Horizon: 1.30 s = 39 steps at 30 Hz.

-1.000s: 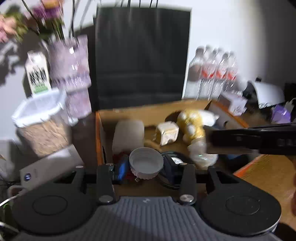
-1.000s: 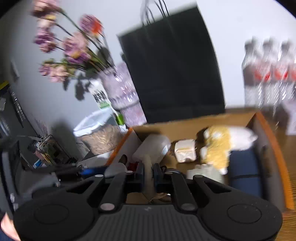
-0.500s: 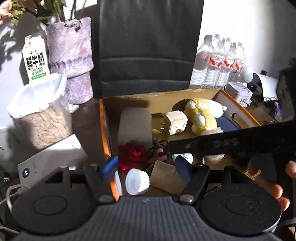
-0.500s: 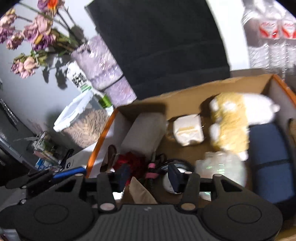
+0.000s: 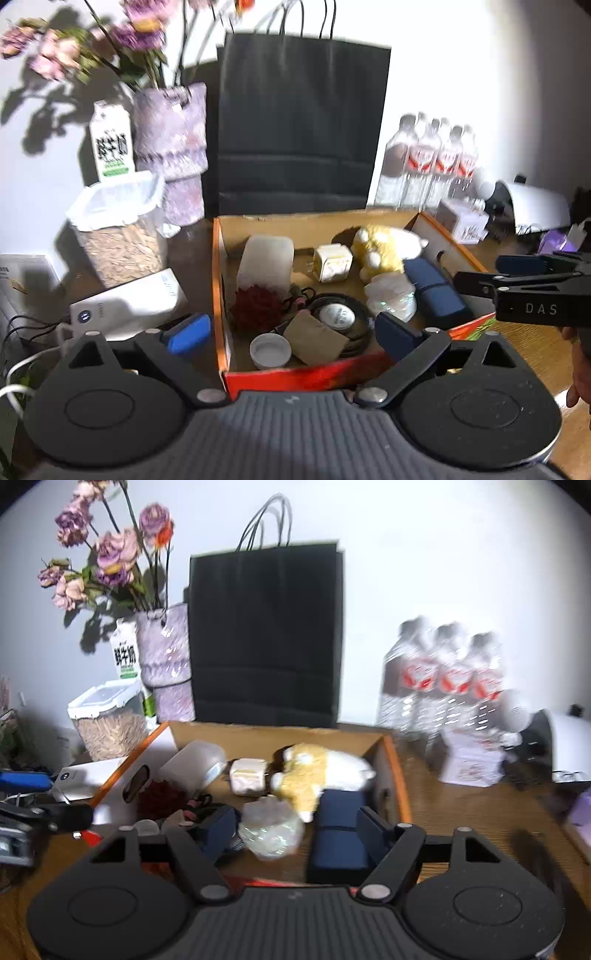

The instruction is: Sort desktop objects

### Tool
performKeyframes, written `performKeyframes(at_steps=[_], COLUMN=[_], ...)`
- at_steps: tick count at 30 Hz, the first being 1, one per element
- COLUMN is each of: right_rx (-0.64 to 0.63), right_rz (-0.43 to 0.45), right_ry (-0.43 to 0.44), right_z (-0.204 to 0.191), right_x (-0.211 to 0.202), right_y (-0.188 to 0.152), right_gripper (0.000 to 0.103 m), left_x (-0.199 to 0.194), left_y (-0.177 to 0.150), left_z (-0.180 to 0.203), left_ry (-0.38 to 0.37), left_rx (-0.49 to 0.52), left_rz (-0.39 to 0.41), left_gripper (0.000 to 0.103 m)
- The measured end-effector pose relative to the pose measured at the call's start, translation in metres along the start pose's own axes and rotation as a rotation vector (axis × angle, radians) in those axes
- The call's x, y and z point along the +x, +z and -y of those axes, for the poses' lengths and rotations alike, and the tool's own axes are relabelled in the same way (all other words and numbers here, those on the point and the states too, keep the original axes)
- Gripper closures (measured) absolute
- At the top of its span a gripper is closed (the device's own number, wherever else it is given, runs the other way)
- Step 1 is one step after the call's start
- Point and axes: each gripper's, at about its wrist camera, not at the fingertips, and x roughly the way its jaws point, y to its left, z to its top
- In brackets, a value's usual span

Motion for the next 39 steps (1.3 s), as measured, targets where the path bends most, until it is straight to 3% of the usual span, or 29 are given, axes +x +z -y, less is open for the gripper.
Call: performKeyframes(at_steps=[4,7,10,13,17,20,23,29,34,37,39], right_rx=[-0.050,-0.085,-0.105,-0.045,0.063,0.031,0.016,0.015,0.005,-0.023,-0.036], right_rz=[0.046,0.047,0.039,0.006,-0.023,-0.002,0.024,0.003,0.017,0.010,0.013], right_ry=[0.003,0.006,0.036,0.107,0.164,0.171,0.149,0.143,0.155,0.168,0.185], right_z=[-0.006,-0.014,-0.021,-0.021,-0.019,-0.026,-0.029,-0.025,-0.022,-0.023,-0.023], right_x=[-0.036,-0.055,-0.074,-0.089,-0.107,-0.122,-0.130,-0.125,-0.110,-0.091,-0.075], right_y=[-0.030,-0.063,-0.103,-0.141,-0.180,-0.197,-0.203,-0.200,-0.177,-0.156,-0.140], right_gripper=[0.021,0.021,0.021,0.020,0.018,0.018,0.013,0.014,0.017,0.038,0.044], left_x=[-0.043,-0.066,-0.081,-0.093,-0.101,-0.102,-0.106,-0.106,-0.091,-0.073,-0.056], left_y=[-0.025,-0.057,-0.094,-0.138,-0.180,-0.197,-0.208,-0.205,-0.179,-0.146,-0.127], left_z=[0.014,0.025,0.034,0.041,0.052,0.056,0.054,0.044,0.040,0.039,0.038], left_ry=[0.010,0.004,0.045,0.122,0.128,0.109,0.098,0.086,0.038,-0.041,-0.114], left_rx=[0.004,0.014,-0.018,-0.092,-0.046,0.008,-0.020,-0.060,0.001,0.064,0.113], left_rz=[0.096,0.144,0.179,0.223,0.197,0.129,0.115,0.123,0.138,0.177,0.178], left_gripper=[0.000,0.000,0.000,0.000,0.000,0.000,0.000,0.000,0.000,0.008,0.014])
